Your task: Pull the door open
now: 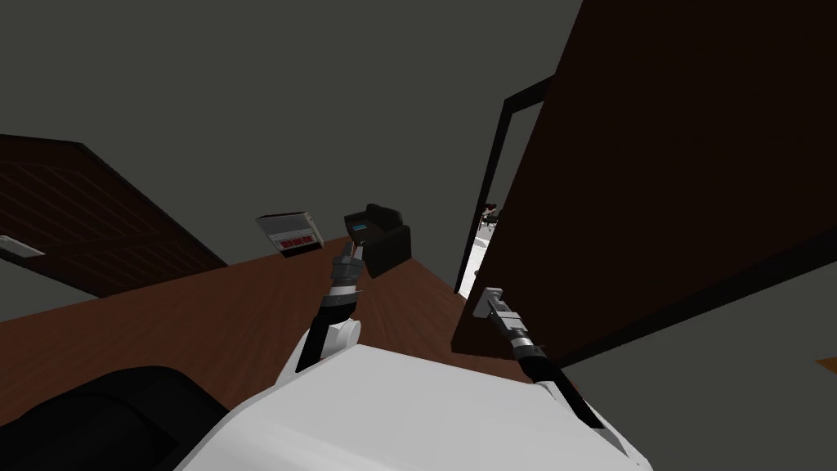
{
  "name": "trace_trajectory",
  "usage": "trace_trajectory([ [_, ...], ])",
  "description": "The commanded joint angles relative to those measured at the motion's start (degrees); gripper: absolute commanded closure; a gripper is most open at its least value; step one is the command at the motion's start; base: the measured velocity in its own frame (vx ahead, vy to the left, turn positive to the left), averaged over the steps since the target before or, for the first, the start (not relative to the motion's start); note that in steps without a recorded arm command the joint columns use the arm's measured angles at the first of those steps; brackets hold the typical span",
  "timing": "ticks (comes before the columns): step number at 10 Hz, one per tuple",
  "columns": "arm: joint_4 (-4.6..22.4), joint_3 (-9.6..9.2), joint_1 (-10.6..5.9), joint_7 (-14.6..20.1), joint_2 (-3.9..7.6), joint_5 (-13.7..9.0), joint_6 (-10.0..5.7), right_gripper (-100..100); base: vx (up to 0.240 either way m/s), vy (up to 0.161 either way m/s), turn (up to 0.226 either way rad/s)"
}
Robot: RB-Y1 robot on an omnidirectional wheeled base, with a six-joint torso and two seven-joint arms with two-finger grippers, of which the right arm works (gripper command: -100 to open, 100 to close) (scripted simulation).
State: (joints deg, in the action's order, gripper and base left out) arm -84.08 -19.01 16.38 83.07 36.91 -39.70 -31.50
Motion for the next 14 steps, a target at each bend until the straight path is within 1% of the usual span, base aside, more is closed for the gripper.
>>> trace_trajectory([
  [1,-2.6,-1.84,2.02,1.1,1.87,0.7,-1.36,100,-0.025,-0.050,-0.141],
  [3,-4.5,-3.87,3.72,2.3,3.67,1.5,-2.83,100,-0.022,-0.044,-0.124],
  [5,-4.5,-3.87,3.72,2.3,3.67,1.5,-2.83,100,-0.006,-0.020,-0.034],
  [11,-4.5,-3.87,3.72,2.3,3.67,1.5,-2.83,100,0.002,-0.006,0.011],
  [12,-5.1,-4.62,4.34,2.8,4.34,1.8,-3.38,100,-0.009,-0.023,-0.047],
  [14,-5.1,-4.62,4.34,2.8,4.34,1.8,-3.38,100,-0.004,-0.007,-0.019],
])
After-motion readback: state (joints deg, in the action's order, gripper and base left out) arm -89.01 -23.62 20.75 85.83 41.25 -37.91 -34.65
